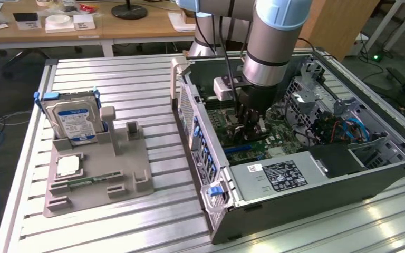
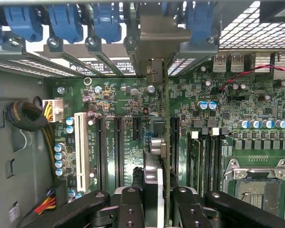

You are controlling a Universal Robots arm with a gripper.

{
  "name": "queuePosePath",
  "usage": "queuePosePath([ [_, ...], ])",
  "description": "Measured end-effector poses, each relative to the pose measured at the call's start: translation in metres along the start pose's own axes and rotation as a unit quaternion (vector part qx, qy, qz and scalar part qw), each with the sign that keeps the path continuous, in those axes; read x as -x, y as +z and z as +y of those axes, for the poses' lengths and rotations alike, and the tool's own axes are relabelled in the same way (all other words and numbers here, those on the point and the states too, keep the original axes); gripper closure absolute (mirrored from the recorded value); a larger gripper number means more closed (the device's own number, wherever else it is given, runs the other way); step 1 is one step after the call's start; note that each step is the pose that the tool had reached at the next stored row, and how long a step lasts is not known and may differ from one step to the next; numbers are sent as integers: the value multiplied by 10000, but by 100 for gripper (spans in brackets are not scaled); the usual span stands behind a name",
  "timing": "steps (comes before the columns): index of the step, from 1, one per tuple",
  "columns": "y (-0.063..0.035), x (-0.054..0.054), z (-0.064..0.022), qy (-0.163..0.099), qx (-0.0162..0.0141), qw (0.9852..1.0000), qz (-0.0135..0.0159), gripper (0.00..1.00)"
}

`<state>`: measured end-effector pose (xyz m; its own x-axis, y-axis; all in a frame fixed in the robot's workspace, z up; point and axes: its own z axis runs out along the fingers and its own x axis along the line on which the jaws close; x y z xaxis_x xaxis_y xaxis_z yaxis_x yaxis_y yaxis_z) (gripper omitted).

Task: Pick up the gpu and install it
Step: 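Insert the gpu into the slot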

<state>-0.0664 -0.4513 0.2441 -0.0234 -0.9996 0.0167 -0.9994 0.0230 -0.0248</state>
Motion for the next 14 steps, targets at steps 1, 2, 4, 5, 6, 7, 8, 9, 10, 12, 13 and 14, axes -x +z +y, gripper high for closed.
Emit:
queuePosePath([
  [1,0,0,0,0,0,10000,0,72],
  [2,0,0,0,-1,-1,10000,1,72],
  [4,3,1,-1,-3,-4,10000,1,72],
  [5,4,1,-1,-6,-8,10000,1,72],
  [6,5,1,-1,-9,-14,10000,1,72],
  [7,5,1,-1,-11,-21,10000,0,72],
  [8,6,2,-1,-13,-26,10000,-1,72],
  [9,6,2,-1,-15,-28,10000,-1,72],
  [10,6,2,-1,-16,-28,10000,-2,72],
  [12,7,2,0,-16,-29,10000,-1,72],
  [13,10,2,0,-16,-29,10000,-2,72],
  [14,16,3,1,-16,-29,10000,-3,72],
])
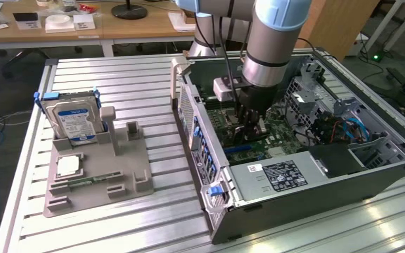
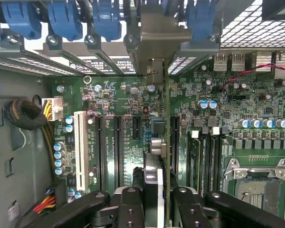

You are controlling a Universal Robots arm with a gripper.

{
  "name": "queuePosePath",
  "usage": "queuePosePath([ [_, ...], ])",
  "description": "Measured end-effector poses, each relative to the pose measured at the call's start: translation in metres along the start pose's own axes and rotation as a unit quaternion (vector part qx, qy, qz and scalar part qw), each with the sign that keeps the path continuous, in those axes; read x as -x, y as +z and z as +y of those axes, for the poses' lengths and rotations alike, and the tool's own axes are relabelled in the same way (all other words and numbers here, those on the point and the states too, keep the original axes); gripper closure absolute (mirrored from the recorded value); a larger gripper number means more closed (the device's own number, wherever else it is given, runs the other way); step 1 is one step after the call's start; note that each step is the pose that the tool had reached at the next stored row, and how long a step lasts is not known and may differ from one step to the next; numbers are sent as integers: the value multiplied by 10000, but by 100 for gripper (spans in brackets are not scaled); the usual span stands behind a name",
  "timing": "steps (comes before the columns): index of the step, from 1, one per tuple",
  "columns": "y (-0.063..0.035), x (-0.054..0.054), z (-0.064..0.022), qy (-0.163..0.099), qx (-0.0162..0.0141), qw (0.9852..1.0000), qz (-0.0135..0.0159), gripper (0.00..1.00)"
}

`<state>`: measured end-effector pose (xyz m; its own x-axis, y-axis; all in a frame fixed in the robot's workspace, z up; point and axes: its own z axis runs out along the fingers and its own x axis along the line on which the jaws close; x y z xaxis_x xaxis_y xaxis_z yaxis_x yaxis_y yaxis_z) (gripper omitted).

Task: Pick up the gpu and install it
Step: 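Insert the gpu into the slot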

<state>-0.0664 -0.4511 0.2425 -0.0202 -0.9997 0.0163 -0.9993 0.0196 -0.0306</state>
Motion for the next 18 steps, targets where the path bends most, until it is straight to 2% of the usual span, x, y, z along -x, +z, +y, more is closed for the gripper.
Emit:
queuePosePath([
  [8,56,0,5,0,2,10000,-2,72],
  [13,72,0,5,0,17,10000,-3,72],
  [18,95,1,6,0,17,10000,-5,72],
])
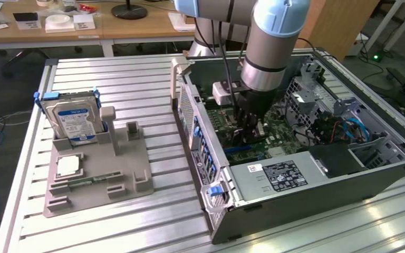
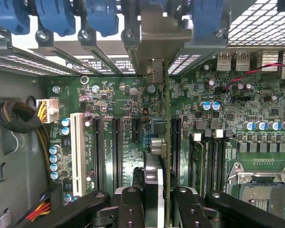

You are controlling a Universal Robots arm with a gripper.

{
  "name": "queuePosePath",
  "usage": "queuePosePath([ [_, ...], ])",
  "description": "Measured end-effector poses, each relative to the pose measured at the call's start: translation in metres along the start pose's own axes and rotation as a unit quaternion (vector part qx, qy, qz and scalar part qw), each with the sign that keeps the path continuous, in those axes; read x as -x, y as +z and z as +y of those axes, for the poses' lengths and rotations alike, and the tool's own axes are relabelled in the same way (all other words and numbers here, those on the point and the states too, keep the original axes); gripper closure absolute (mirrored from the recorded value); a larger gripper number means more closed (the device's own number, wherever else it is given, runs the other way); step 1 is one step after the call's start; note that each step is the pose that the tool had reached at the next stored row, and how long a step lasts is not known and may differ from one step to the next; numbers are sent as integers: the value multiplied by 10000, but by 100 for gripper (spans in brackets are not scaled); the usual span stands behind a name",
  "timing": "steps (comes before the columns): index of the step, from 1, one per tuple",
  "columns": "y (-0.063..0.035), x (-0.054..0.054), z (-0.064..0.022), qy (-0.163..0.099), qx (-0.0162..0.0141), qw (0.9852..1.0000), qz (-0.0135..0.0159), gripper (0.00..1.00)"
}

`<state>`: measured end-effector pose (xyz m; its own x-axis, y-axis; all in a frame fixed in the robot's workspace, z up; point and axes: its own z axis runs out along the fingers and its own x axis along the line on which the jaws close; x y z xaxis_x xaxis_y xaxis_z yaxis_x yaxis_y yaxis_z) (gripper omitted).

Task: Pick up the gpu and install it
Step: 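Insert the gpu into the slot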

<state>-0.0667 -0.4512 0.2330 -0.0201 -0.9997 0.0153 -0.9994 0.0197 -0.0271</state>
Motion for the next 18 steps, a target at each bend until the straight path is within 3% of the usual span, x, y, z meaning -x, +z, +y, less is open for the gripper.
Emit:
queuePosePath([
  [13,31,0,1,0,0,10000,-6,72],
  [18,34,1,1,-1,17,10000,-6,72],
])
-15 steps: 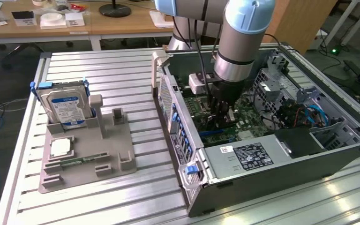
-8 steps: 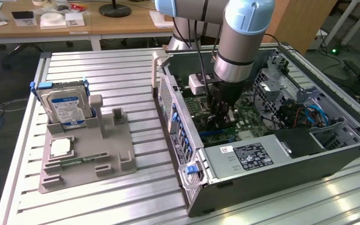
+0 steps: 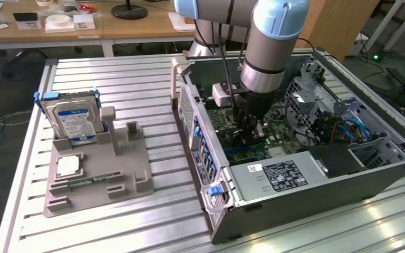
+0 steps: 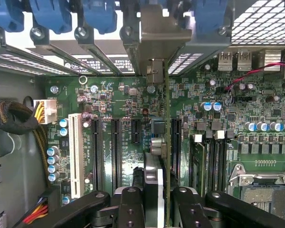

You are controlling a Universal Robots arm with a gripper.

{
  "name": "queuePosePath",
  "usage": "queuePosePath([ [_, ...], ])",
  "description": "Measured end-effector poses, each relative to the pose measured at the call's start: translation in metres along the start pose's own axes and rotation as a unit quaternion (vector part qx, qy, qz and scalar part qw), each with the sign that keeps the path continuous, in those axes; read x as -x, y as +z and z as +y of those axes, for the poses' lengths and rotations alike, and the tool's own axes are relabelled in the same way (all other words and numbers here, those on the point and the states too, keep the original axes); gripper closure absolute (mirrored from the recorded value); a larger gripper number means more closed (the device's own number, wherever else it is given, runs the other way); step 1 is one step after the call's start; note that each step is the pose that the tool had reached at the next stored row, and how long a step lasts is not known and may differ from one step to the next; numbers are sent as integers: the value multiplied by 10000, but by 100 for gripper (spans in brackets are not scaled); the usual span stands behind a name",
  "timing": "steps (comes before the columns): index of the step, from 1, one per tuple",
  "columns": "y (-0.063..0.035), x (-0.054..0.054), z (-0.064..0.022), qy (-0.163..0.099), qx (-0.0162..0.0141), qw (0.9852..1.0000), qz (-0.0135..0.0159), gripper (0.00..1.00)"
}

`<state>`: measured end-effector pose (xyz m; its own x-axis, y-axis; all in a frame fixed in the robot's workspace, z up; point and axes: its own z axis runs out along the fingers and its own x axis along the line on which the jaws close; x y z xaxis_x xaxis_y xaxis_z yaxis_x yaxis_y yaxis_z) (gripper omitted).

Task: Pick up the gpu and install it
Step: 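Insert the gpu into the slot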

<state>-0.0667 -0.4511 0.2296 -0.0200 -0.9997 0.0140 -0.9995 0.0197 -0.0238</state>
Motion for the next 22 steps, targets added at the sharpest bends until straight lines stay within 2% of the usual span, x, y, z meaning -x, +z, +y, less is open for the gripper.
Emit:
queuePosePath([
  [22,97,0,3,-1,31,10000,3,72],
])
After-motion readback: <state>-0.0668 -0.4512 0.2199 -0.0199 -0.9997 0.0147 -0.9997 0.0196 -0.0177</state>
